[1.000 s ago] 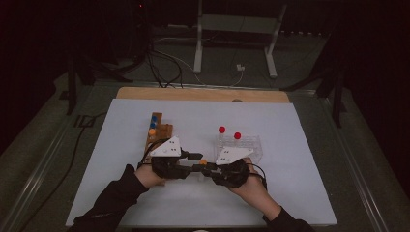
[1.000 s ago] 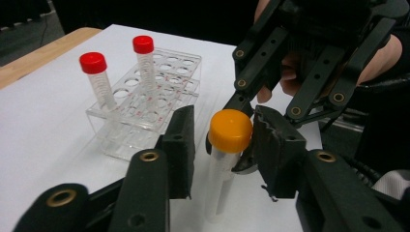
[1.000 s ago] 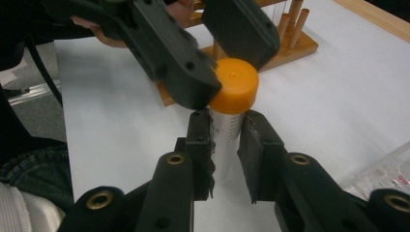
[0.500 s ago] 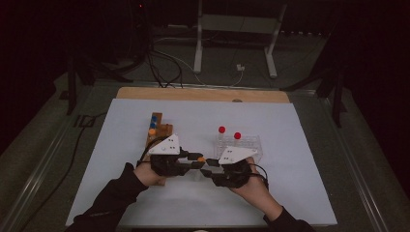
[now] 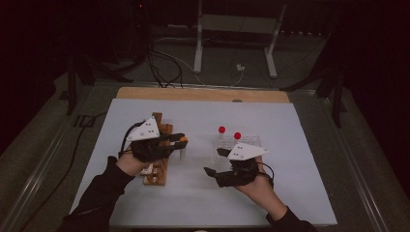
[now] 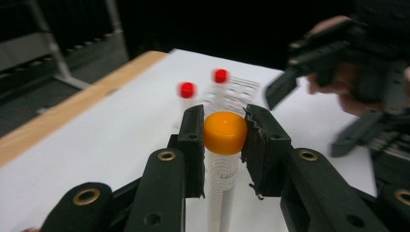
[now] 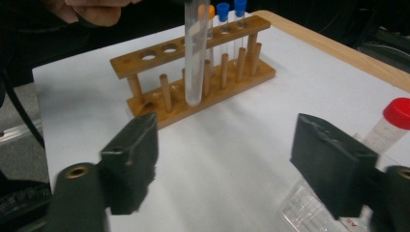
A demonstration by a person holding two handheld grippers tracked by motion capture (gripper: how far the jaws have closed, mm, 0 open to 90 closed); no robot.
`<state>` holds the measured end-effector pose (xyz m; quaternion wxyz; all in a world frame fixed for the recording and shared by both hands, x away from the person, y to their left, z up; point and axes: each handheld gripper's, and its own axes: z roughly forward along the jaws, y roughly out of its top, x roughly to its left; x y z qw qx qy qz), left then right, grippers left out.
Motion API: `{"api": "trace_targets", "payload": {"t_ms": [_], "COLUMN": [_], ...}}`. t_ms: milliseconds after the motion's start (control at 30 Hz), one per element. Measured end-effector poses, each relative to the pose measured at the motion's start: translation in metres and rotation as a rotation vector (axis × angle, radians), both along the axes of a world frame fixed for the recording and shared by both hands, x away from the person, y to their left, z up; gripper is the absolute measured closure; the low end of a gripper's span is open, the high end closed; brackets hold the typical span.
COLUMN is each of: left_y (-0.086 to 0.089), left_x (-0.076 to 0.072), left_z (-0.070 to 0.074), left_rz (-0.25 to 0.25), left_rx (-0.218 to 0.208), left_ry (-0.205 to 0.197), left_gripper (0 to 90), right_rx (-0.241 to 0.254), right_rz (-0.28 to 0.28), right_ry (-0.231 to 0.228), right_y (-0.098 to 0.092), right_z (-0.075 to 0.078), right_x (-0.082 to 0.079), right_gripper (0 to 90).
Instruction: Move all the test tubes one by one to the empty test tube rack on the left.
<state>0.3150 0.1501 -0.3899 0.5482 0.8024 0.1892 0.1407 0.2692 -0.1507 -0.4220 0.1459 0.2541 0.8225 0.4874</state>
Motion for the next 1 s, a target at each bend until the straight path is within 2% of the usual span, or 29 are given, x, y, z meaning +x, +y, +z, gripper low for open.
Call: {"api": "trace_targets", "payload": {"t_ms": [167, 267, 333, 567, 1000], "left_y": [0.021, 0.031, 0.036, 0.051, 0.071], "left_x": [0.005, 0.006, 0.007, 0.008, 0.012], "left_z": [0.007, 0.008, 0.008, 0.008, -0.003], "left_rz": [0.083, 0.13, 0.149, 0.216, 0.295], "left_rx": [-0.029, -0.028, -0.027, -0.024, -0.017], "left_ry": [-0.014, -0.024, -0.028, -0.043, -0.031], "left_gripper": [71.6, 71.6, 71.6, 71.6, 71.6], "right_rx": [0.02, 0.027, 0.034, 0.044, 0.035], "right_rz": [-0.018, 0.0, 0.019, 0.02, 0.026], "right_ry": [0.005, 0.012, 0.013, 0.009, -0.002], "right_y": [-0.001, -0.002, -0.002, -0.004, -0.003], "right_z": [0.001, 0.001, 0.001, 0.002, 0.003], "right_x": [0.001, 0.001, 0.001, 0.0, -0.002], "right_gripper": [5.5, 0.5, 0.0, 0.0, 0.0]}}
